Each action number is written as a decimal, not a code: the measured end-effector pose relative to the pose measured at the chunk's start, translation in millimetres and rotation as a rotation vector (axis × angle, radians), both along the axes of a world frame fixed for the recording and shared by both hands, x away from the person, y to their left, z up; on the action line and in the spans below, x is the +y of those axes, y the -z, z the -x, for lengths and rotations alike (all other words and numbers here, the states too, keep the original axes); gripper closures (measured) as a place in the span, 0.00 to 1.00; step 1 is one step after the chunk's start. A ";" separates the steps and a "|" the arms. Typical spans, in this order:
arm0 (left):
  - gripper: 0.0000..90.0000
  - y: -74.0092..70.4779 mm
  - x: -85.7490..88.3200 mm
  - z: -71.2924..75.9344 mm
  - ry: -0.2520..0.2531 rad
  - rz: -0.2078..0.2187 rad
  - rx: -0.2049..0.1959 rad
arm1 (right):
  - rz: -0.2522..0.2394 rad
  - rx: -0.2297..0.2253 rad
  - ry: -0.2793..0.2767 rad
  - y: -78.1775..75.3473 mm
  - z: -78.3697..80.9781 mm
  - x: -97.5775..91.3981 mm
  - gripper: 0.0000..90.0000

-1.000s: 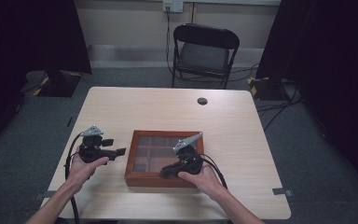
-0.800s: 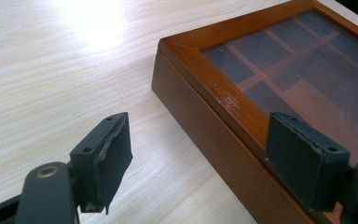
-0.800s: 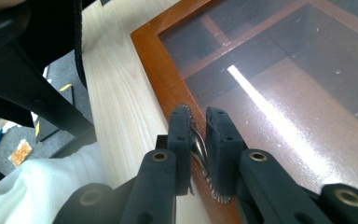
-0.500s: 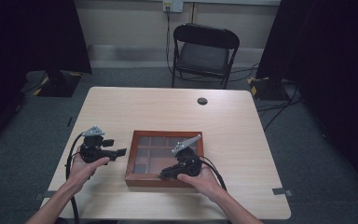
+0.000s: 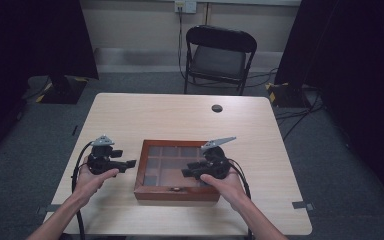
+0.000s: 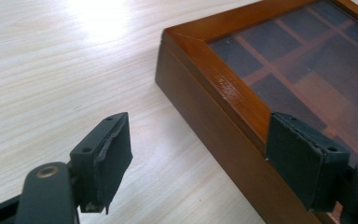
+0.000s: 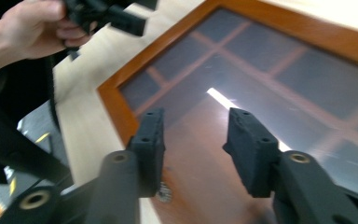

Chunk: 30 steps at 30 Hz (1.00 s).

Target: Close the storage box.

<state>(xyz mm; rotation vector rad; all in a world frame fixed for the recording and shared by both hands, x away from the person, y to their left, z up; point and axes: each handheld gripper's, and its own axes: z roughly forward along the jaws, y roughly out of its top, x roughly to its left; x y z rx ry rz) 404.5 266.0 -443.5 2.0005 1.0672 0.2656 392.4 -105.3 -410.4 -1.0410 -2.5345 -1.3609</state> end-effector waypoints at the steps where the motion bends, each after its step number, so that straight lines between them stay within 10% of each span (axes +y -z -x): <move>1: 0.25 -0.1 -1.2 0.5 0.002 -0.001 0.003 | -0.005 0.000 0.017 -0.9 -0.7 -4.3 0.59; 23: 0.25 13.0 46.0 0.1 -0.128 -0.079 0.075 | 0.059 -0.049 0.479 11.3 0.2 -137.7 0.25; 30: 0.22 24.3 59.8 -10.6 -0.194 -0.100 0.090 | 0.116 -0.035 0.531 26.7 -16.7 -158.4 0.16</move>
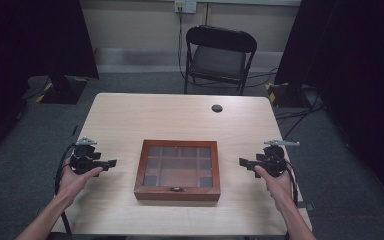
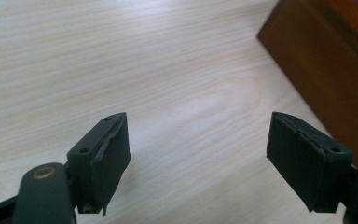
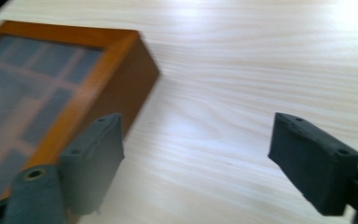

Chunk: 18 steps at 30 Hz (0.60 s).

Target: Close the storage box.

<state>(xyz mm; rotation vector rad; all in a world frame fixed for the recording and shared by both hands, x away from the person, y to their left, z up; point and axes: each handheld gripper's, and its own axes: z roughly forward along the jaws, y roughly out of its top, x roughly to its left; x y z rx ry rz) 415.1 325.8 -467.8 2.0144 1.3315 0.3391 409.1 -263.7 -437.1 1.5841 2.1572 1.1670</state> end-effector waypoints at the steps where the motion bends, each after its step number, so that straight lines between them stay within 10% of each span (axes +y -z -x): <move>1: 0.22 2.6 -0.3 -0.7 -0.004 -0.009 0.007 | 0.018 0.008 0.002 2.9 -2.2 -1.5 0.17; 6: 0.22 15.0 -2.5 -1.6 0.024 -0.083 0.061 | 0.096 0.070 0.056 21.4 -6.1 -8.0 0.17; 12: 0.17 23.0 -9.8 2.3 -0.012 -0.154 -0.022 | 0.217 0.099 0.112 35.4 -6.2 -3.8 0.17; 18: 0.07 29.3 -10.3 2.8 -0.034 -0.132 -0.064 | 0.283 0.091 0.129 46.2 -3.6 3.2 0.16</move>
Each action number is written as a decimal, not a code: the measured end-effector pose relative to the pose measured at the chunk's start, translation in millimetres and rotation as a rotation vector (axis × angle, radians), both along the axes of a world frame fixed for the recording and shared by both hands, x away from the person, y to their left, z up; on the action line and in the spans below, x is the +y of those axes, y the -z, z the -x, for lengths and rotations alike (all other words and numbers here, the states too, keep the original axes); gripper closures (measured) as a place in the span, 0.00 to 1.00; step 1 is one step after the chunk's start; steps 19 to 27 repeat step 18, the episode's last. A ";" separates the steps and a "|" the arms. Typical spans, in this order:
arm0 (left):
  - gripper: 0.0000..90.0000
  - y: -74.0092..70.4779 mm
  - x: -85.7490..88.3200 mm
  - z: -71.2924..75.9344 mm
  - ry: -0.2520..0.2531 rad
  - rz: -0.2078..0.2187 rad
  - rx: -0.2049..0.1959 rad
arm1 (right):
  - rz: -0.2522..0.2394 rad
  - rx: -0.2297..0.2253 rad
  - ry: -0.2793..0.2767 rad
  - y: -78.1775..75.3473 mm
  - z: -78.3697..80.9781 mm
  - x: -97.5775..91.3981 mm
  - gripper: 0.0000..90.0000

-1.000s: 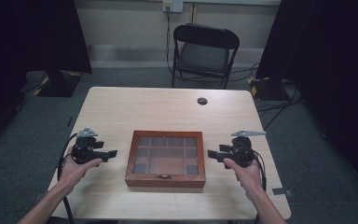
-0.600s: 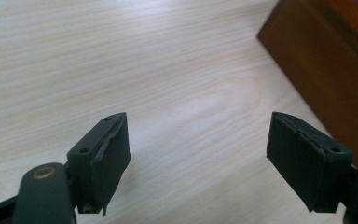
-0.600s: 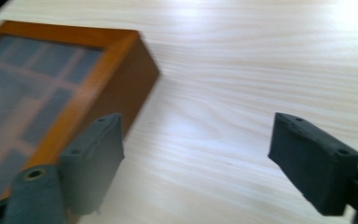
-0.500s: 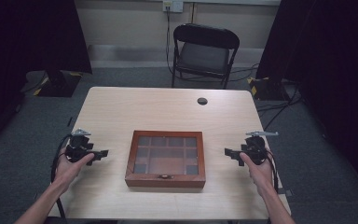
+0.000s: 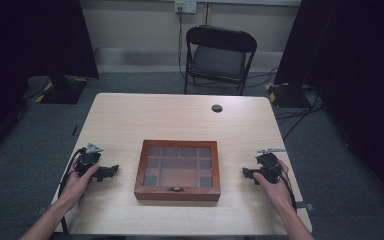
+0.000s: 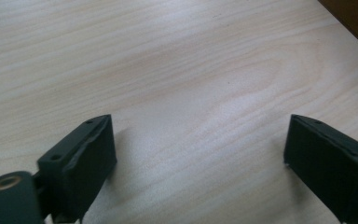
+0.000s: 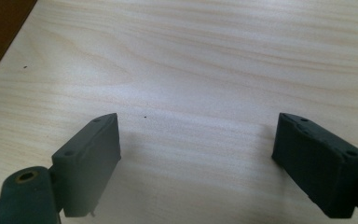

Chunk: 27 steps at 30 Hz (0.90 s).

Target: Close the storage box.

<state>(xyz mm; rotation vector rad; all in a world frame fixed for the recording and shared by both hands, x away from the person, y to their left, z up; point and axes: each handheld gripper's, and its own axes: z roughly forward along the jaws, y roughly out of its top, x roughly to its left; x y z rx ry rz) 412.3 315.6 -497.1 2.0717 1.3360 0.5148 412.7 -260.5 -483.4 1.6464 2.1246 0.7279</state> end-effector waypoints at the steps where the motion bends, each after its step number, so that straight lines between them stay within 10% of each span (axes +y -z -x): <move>1: 0.06 0.8 0.5 -0.3 -0.002 0.001 -0.004 | 0.000 -0.012 0.010 0.9 1.0 0.7 0.16; 16: 0.00 6.1 3.8 -0.1 0.012 0.018 -0.045 | 0.002 -0.158 -0.002 17.8 9.2 8.4 0.00; 27: 0.00 6.1 3.8 -0.1 0.012 0.018 -0.046 | 0.002 -0.161 -0.003 18.1 9.1 8.4 0.00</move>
